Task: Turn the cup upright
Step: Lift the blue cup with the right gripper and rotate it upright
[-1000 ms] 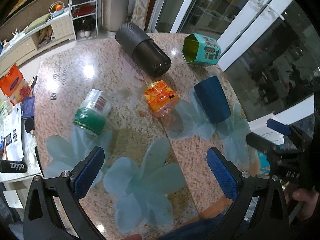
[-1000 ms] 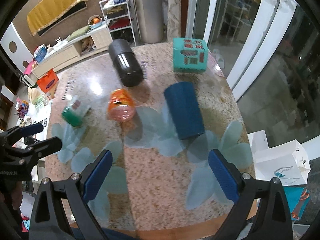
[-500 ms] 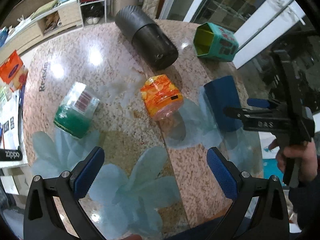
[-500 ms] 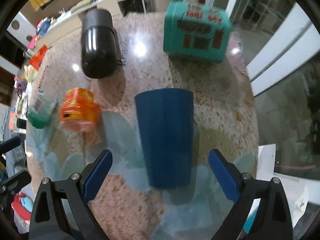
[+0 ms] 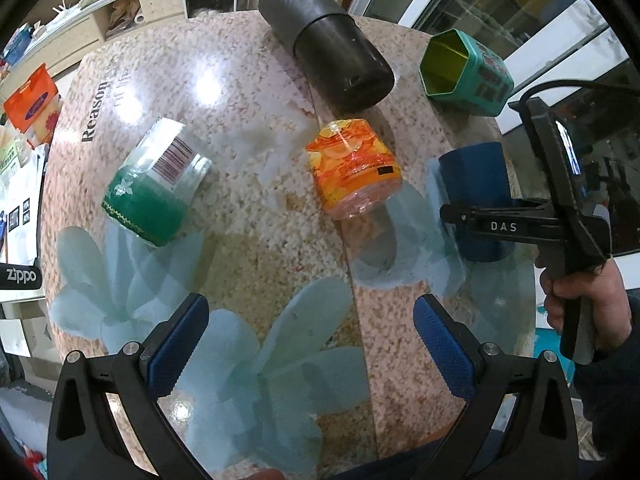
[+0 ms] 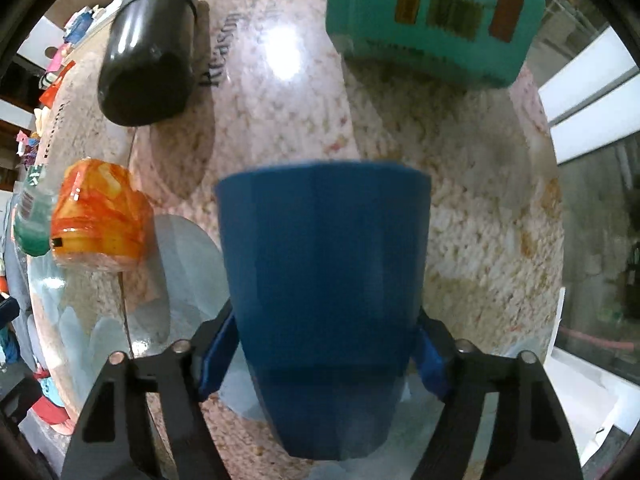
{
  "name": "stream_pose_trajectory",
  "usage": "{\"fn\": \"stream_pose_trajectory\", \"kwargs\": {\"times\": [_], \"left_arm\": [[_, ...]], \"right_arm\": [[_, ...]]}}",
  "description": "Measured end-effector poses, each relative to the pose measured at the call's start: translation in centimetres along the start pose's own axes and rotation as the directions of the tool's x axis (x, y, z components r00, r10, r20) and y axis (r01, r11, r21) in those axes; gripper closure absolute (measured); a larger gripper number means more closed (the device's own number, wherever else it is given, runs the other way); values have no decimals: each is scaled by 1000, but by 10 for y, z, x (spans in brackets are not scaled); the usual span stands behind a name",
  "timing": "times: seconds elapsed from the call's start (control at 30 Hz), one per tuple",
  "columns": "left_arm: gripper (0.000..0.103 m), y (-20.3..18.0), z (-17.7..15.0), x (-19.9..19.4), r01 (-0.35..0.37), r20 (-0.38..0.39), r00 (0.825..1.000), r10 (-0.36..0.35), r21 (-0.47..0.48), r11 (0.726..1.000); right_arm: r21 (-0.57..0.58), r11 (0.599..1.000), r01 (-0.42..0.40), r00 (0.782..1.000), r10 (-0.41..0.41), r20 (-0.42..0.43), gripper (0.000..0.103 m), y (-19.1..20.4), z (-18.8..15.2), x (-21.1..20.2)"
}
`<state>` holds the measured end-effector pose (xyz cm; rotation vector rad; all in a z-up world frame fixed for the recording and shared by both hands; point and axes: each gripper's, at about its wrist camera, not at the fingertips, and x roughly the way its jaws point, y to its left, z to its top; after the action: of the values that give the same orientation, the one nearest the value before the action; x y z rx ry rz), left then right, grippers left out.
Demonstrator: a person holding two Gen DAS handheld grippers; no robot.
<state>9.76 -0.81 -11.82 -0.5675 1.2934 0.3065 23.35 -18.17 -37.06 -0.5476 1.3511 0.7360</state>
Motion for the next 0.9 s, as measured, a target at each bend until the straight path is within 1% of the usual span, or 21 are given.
{"fn": "stream_pose_trajectory", "kwargs": {"times": [0.03,0.2,0.33,0.37,0.4,0.57,0.7,0.77,0.83,0.9], "left_arm": [[0,0,-1,0,3,0,1000,-3,-1,1000],[0,6,-7,-6,1,8,1000,-1,13,1000],[0,19,-14,-11,7,12,1000,-7,2,1000],[0,23,-16,-12,6,14,1000,-6,0,1000],[0,27,-18,-15,8,18,1000,-8,0,1000],[0,45,-28,-23,11,31,999,-11,1,1000],[0,59,-39,-27,21,30,999,-22,7,1000],[0,63,-45,-28,24,23,999,-24,19,1000],[0,68,-51,-29,28,17,999,-29,34,999],[0,72,-57,-28,35,9,999,-35,43,998]], "right_arm": [[4,1000,9,1000,-9,8,39,0,-2,-2],[60,998,-27,999,25,32,39,-9,-15,-10],[94,994,-61,998,58,29,39,-6,-36,-25],[107,991,-81,997,78,29,39,-4,-43,-31],[118,988,-97,995,94,28,39,12,-53,-33],[157,975,-159,987,159,11,39,36,-91,-57],[169,963,-210,977,214,-6,39,66,-122,-67],[166,960,-226,973,232,-16,39,82,-135,-69],[154,962,-227,972,233,-23,39,99,-146,-67],[143,964,-224,973,230,-27,39,102,-145,-59]]}}
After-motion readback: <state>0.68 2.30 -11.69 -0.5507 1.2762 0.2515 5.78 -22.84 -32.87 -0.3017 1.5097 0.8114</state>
